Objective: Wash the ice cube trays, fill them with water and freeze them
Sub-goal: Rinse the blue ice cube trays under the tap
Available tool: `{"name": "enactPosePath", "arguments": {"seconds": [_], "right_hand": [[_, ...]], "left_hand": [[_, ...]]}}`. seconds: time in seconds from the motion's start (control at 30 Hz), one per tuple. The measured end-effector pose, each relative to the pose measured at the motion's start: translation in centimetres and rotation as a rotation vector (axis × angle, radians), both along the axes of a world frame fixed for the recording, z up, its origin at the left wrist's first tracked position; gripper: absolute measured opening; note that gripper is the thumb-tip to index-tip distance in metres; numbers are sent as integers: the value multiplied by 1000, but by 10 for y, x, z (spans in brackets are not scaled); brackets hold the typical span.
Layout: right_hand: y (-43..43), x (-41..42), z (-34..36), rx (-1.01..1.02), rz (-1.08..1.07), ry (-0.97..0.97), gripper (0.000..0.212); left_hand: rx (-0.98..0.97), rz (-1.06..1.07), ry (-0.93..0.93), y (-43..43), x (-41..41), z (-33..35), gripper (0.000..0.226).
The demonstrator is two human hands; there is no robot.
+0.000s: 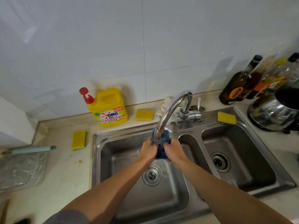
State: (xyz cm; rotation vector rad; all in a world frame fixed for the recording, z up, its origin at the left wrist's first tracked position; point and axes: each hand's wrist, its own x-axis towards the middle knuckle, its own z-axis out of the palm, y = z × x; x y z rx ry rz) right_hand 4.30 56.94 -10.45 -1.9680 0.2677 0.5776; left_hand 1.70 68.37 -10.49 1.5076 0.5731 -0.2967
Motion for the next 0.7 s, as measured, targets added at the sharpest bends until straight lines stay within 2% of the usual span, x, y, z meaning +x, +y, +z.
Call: {"name": "enactPosePath", "arguments": {"seconds": [0.17, 0.33, 0.43, 0.7], "right_hand": [[-6, -2, 5, 9, -31, -12, 14], [-18, 8, 12, 62, -161, -28, 7], [-19, 13, 14, 48, -166, -78, 13], [-9, 10, 16, 70, -150, -93, 19]], "left_hand": [[-82, 35, 34, -2, -3, -4, 18], [-204, 5, 70, -4, -12, -7, 19], [-235, -28, 72, -5, -13, -6, 24], [-121, 99, 11, -3, -6, -5, 10]]}}
